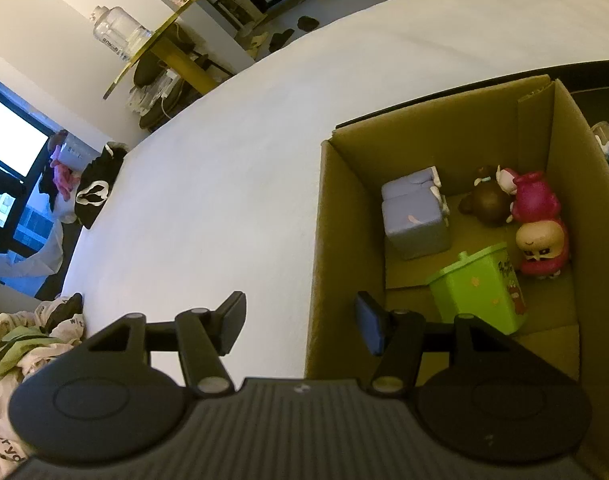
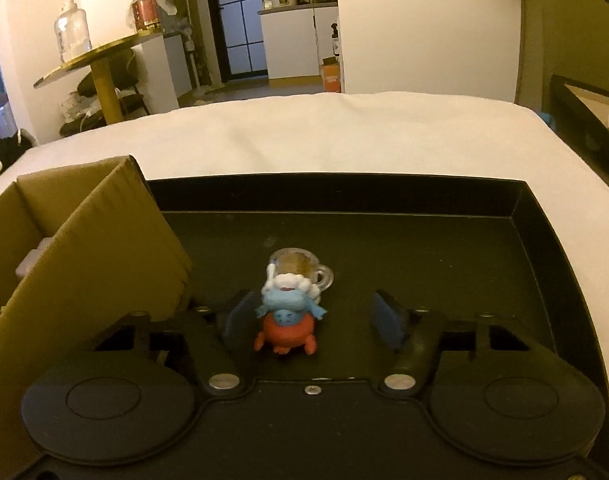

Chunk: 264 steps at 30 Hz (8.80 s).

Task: Organize rigid objects

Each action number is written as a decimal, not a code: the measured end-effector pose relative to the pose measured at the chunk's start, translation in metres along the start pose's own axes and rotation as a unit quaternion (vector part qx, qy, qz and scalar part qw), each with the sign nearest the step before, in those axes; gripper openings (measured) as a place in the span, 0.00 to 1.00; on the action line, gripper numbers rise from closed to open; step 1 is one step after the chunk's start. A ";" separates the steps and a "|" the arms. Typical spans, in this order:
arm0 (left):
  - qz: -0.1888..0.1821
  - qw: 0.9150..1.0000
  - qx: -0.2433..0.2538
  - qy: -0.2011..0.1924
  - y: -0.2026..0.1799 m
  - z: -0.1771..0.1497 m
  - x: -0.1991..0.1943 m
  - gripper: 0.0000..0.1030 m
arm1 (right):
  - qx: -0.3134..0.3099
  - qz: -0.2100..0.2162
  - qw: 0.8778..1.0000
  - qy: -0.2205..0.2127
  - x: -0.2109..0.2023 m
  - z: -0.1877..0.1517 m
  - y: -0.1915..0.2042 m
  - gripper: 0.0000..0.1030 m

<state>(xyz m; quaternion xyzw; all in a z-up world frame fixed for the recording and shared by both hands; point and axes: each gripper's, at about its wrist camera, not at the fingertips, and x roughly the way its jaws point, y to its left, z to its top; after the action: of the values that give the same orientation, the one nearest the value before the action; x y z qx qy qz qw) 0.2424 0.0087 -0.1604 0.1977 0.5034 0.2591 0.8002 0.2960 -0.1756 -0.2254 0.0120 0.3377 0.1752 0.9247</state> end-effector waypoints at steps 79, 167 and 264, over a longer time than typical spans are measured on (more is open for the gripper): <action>-0.234 0.958 -0.155 -0.066 0.093 -0.053 -0.005 0.53 | -0.158 -0.031 0.986 -0.040 -0.121 0.064 0.118 0.32; -0.274 0.943 -0.132 -0.133 0.187 -0.075 -0.177 0.87 | 0.083 -0.083 0.993 -0.034 -0.290 0.046 0.062 1.00; -0.293 0.940 -0.094 -0.144 0.243 -0.144 -0.225 0.89 | 0.061 -0.107 0.992 0.014 -0.352 0.025 0.127 1.00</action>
<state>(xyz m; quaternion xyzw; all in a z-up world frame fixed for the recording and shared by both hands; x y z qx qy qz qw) -0.0214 0.0706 0.0784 0.0000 0.3915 0.0279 0.9198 0.0216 -0.1708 0.0296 0.0292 0.3602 0.0545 0.9308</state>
